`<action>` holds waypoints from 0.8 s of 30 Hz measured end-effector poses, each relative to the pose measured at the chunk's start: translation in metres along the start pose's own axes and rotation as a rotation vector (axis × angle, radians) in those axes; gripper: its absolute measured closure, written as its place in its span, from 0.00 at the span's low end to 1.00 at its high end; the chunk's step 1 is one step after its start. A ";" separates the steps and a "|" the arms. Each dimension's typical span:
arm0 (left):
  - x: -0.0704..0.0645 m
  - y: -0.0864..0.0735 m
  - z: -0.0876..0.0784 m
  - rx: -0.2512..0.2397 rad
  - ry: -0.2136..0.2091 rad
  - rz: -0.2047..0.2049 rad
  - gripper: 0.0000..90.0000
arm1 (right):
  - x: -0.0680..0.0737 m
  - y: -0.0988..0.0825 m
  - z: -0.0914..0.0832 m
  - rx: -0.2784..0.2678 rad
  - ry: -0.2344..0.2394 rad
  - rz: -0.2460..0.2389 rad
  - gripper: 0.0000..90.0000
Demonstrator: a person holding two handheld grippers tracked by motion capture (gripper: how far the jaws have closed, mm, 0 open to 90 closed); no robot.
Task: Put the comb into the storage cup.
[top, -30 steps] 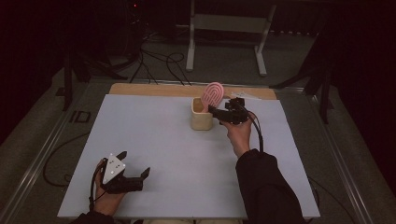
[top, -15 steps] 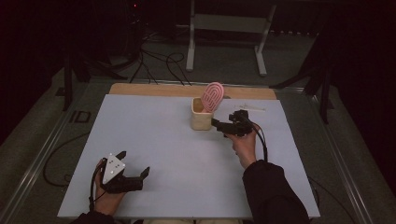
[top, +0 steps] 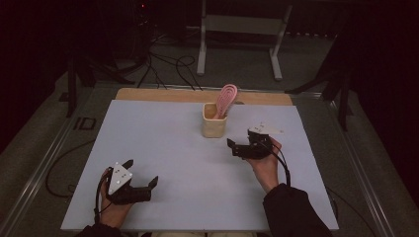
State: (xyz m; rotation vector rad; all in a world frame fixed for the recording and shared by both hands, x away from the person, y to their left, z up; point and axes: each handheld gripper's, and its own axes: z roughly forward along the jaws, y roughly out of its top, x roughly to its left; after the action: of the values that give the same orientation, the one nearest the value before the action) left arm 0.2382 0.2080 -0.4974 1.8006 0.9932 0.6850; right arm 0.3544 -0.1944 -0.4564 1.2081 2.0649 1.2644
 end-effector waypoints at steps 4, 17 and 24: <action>0.000 0.000 0.000 -0.001 0.001 0.000 0.00 | 0.005 -0.012 -0.015 -0.009 -0.021 -0.055 0.10; 0.004 0.001 -0.003 -0.014 0.021 -0.014 0.00 | 0.005 -0.049 -0.054 -0.051 -0.013 -0.088 0.11; 0.005 0.002 -0.007 -0.037 0.028 -0.010 0.00 | 0.002 -0.064 -0.066 -0.076 -0.005 -0.076 0.11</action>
State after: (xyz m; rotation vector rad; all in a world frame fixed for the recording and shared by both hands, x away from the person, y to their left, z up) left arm 0.2366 0.2149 -0.4924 1.7567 1.0012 0.7202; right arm 0.2772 -0.2384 -0.4801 1.0877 2.0202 1.2905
